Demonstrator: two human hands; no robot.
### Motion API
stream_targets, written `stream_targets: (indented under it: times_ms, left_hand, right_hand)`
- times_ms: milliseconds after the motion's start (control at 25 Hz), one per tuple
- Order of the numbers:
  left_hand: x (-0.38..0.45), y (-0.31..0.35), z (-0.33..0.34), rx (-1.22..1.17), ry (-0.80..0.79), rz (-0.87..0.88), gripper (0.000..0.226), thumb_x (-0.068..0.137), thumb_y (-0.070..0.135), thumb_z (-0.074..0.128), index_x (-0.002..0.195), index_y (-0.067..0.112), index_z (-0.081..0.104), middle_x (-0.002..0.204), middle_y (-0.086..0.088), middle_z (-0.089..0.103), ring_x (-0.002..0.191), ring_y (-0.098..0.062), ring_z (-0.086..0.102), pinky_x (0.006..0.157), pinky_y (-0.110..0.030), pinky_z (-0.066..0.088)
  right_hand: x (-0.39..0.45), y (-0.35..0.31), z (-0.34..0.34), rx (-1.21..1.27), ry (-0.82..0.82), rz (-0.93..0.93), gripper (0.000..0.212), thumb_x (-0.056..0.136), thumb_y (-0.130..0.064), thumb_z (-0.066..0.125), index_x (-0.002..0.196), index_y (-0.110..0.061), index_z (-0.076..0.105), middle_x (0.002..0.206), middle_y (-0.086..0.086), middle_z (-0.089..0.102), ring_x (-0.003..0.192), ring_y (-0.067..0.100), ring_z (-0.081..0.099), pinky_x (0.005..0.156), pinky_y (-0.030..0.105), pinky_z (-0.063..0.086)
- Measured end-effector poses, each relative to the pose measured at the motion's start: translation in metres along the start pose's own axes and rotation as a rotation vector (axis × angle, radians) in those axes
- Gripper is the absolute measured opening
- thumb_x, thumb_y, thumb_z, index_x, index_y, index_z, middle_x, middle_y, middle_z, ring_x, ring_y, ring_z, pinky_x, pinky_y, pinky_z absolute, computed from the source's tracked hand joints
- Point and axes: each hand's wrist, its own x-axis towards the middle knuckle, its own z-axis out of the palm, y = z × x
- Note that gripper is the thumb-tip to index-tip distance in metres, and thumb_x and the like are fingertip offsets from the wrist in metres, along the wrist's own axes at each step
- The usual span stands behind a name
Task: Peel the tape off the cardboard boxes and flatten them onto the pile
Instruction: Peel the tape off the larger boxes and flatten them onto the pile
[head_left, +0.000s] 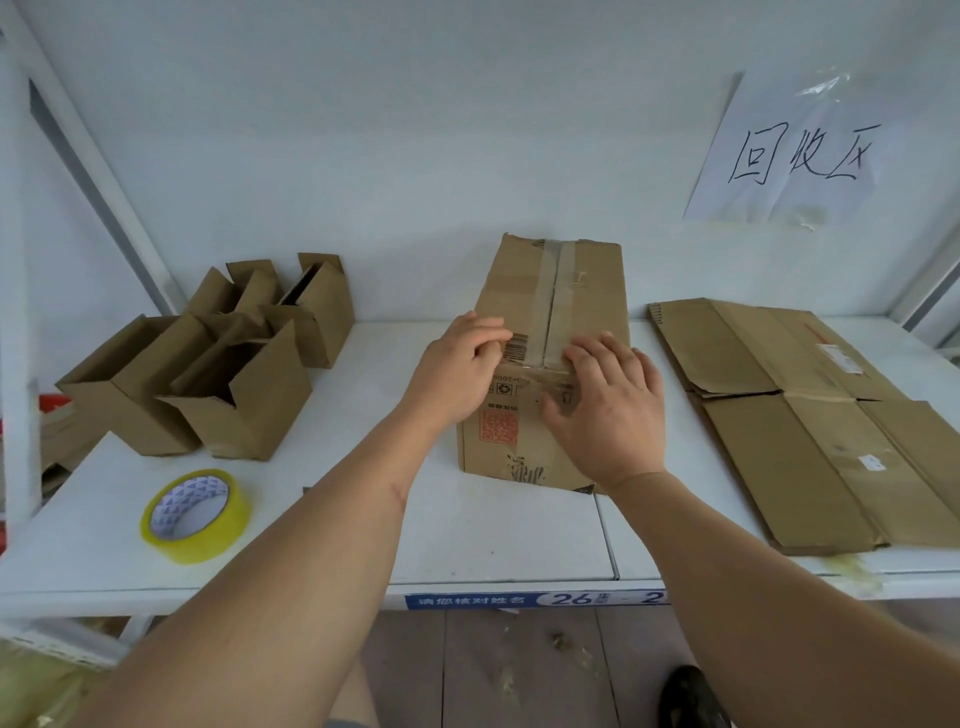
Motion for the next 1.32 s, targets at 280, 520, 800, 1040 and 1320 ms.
stream_targets:
  times_ms: [280, 520, 800, 1040, 1320]
  left_hand:
    - [-0.003, -0.012, 0.005, -0.060, 0.007, 0.021, 0.033, 0.103, 0.021, 0.042, 0.130, 0.019, 0.062, 0.148, 0.009, 0.046, 0.145, -0.006, 0.021, 0.114, -0.017, 0.012]
    - [-0.001, -0.015, 0.007, -0.066, 0.015, 0.022, 0.033, 0.103, 0.021, 0.042, 0.129, 0.019, 0.063, 0.147, 0.009, 0.047, 0.145, -0.006, 0.021, 0.112, -0.015, 0.012]
    - [-0.001, -0.013, 0.009, -0.063, 0.023, 0.016, 0.035, 0.103, 0.018, 0.040, 0.130, 0.017, 0.062, 0.148, 0.008, 0.046, 0.146, -0.007, 0.020, 0.109, -0.012, 0.010]
    - [-0.003, -0.010, 0.011, -0.059, 0.035, 0.014, 0.034, 0.103, 0.017, 0.040, 0.129, 0.015, 0.062, 0.148, 0.006, 0.046, 0.146, -0.008, 0.021, 0.107, -0.009, 0.009]
    - [-0.002, -0.011, 0.012, -0.052, 0.043, 0.014, 0.035, 0.103, 0.016, 0.039, 0.129, 0.014, 0.062, 0.148, 0.005, 0.047, 0.146, -0.010, 0.021, 0.108, -0.010, 0.010]
  right_hand:
    - [-0.003, -0.036, 0.013, 0.000, 0.043, 0.294, 0.065, 0.068, -0.058, 0.066, 0.116, -0.014, 0.060, 0.129, 0.000, 0.057, 0.135, 0.025, 0.037, 0.112, 0.047, 0.026]
    - [0.000, -0.037, 0.015, 0.024, 0.083, 0.315, 0.059, 0.069, -0.050, 0.062, 0.114, -0.013, 0.060, 0.128, 0.000, 0.058, 0.133, 0.025, 0.036, 0.112, 0.047, 0.027]
    - [0.000, -0.038, 0.017, 0.016, 0.047, 0.313, 0.051, 0.073, -0.045, 0.065, 0.112, -0.013, 0.061, 0.127, 0.000, 0.058, 0.133, 0.024, 0.034, 0.112, 0.046, 0.026]
    - [0.001, -0.038, 0.012, 0.021, 0.012, 0.322, 0.057, 0.072, -0.053, 0.061, 0.115, -0.015, 0.059, 0.131, -0.002, 0.055, 0.136, 0.023, 0.032, 0.114, 0.044, 0.023]
    - [0.002, -0.040, 0.016, 0.012, 0.024, 0.346, 0.057, 0.075, -0.053, 0.056, 0.114, -0.013, 0.060, 0.128, 0.001, 0.057, 0.134, 0.026, 0.033, 0.112, 0.045, 0.025]
